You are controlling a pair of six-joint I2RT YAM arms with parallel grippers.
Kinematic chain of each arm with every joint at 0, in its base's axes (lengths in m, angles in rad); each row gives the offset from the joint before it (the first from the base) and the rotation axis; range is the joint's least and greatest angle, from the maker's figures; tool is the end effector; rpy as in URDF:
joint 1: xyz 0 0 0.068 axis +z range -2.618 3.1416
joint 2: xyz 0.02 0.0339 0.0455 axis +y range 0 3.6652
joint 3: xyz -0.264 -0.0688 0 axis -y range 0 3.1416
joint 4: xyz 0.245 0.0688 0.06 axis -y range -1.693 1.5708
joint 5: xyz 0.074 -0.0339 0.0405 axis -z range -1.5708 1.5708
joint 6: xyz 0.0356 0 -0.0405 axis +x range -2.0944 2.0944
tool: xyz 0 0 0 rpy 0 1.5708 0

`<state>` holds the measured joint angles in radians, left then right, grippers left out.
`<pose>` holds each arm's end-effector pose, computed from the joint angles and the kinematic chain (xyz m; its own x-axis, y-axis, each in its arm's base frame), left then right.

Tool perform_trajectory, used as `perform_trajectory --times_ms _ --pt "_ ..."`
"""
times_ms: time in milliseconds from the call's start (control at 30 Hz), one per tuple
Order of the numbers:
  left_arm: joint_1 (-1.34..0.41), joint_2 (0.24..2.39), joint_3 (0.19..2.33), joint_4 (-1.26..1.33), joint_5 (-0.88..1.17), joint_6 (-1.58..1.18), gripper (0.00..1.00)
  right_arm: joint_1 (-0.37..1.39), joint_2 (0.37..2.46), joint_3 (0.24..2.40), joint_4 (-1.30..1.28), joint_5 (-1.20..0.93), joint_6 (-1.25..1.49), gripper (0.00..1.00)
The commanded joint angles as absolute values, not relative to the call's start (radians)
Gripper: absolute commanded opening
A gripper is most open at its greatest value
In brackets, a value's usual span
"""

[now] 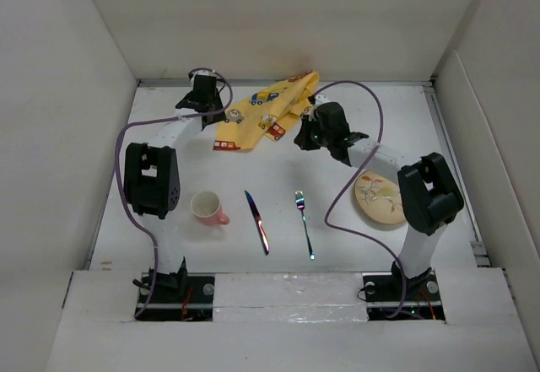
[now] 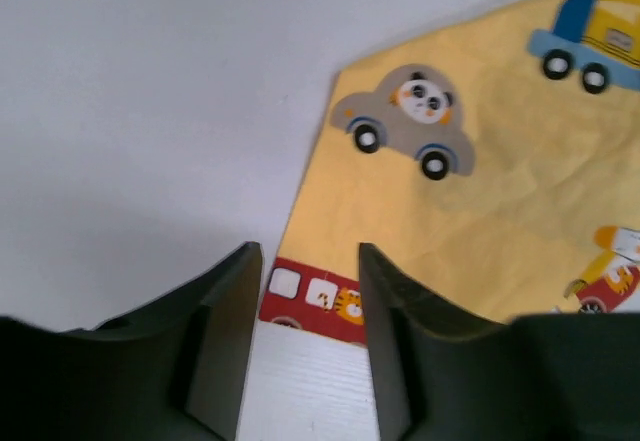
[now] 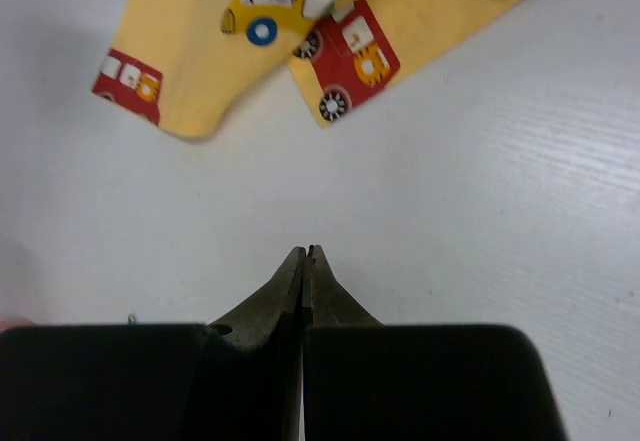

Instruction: Set the dinner table for one person

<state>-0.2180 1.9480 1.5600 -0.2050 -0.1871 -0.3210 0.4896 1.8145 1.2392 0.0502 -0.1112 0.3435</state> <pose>0.4477 -0.0924 0.2609 -0.5373 -0.1985 -0.8197 -0.1134 0.9801 -0.1630 0.3658 0.1994 0.2319 -0.6025 0.0582 -0.7960 -0.3709 0.8627 0.3438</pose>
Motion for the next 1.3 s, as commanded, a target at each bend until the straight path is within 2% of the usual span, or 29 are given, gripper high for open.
perform_trajectory --times_ms 0,100,233,600,733,867,1033,1200,1267 --pt "-0.179 1.944 1.506 -0.273 -0.164 -0.383 0.43 0.514 1.763 1.203 0.17 -0.114 0.336 0.0" --pt "-0.179 1.974 1.523 -0.316 -0.169 -0.376 0.48 0.523 1.749 1.183 0.164 -0.104 0.331 0.0" --pt "-0.179 2.017 1.52 -0.336 -0.216 -0.354 0.46 0.523 1.738 1.161 0.186 -0.113 0.339 0.0" --pt "-0.19 2.098 1.528 -0.367 -0.17 -0.325 0.4 0.494 1.744 1.158 0.193 -0.133 0.342 0.0" --pt "-0.218 2.121 1.539 -0.38 -0.199 -0.324 0.35 0.485 1.733 1.154 0.193 -0.13 0.342 0.0" --pt "-0.218 2.114 1.519 -0.379 -0.189 -0.33 0.24 0.476 1.723 1.146 0.196 -0.132 0.344 0.0" --pt "-0.218 2.083 1.474 -0.382 -0.193 -0.33 0.34 0.466 1.71 1.137 0.206 -0.143 0.351 0.0" --pt "-0.218 2.075 1.448 -0.38 -0.181 -0.331 0.28 0.466 1.692 1.121 0.216 -0.15 0.357 0.0" --pt "-0.218 2.075 1.442 -0.379 -0.158 -0.333 0.15 0.457 1.689 1.12 0.218 -0.153 0.357 0.0"
